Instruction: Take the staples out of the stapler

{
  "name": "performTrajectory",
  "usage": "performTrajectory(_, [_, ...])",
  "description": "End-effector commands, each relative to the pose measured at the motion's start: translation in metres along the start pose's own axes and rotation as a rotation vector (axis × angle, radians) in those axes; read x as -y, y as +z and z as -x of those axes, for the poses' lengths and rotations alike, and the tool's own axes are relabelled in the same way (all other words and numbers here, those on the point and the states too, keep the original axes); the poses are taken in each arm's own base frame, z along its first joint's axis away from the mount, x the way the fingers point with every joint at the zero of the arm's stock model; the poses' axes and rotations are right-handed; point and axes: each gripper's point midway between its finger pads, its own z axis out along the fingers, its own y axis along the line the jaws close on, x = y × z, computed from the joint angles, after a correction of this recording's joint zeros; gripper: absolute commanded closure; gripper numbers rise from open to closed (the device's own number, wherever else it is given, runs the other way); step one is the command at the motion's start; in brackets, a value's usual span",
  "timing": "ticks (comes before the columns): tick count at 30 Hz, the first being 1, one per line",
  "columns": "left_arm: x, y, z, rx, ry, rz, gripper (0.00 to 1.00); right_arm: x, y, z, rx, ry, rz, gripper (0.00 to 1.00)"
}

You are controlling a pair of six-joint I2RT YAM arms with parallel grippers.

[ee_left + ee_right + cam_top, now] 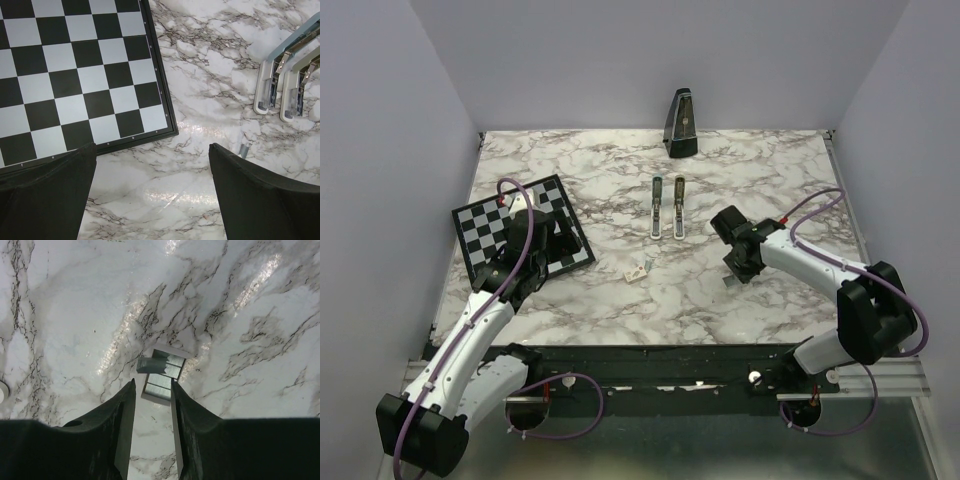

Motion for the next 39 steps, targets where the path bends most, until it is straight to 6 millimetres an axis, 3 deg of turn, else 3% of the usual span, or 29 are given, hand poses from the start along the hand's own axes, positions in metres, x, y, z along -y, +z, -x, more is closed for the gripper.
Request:
performTrajectory(1, [0.005, -0.005, 0.007, 0.018, -0.008, -0.020, 0.01, 0.002, 0.004, -0.001, 0.000, 0.067, -0.031, 0.57])
performTrajectory(10, [0.004, -0.006, 0.008, 0.023, -0.009, -0.016, 0.01, 0.001, 0.001, 0.007, 0.029, 0.049, -0.025, 0.58])
performTrajectory(12, [0.004, -0.006, 0.008, 0.024, -0.011, -0.016, 0.01, -0.014, -0.005, 0.014, 0.047, 0.010, 0.025, 0.58])
performTrajectory(16, [0.004, -0.006, 0.008, 0.024, -0.009, -0.013, 0.01, -0.033, -0.014, 0.033, 0.124, -0.283, 0.112, 0.58])
performTrajectory(21, [0.005, -0.008, 0.010, 0.033, -0.012, -0.020, 0.01, -0.044, -0.013, 0.041, 0.151, -0.419, 0.180, 0.67])
performTrajectory(27, [0.004, -0.008, 0.010, 0.035, -0.009, -0.018, 0.01, -0.042, 0.007, 0.031, 0.083, -0.498, 0.178, 0.76])
performTrajectory(39, [0.002, -0.008, 0.011, 0.038, -0.008, -0.007, 0.01, -0.031, 0.025, 0.008, -0.019, -0.505, 0.179, 0.82])
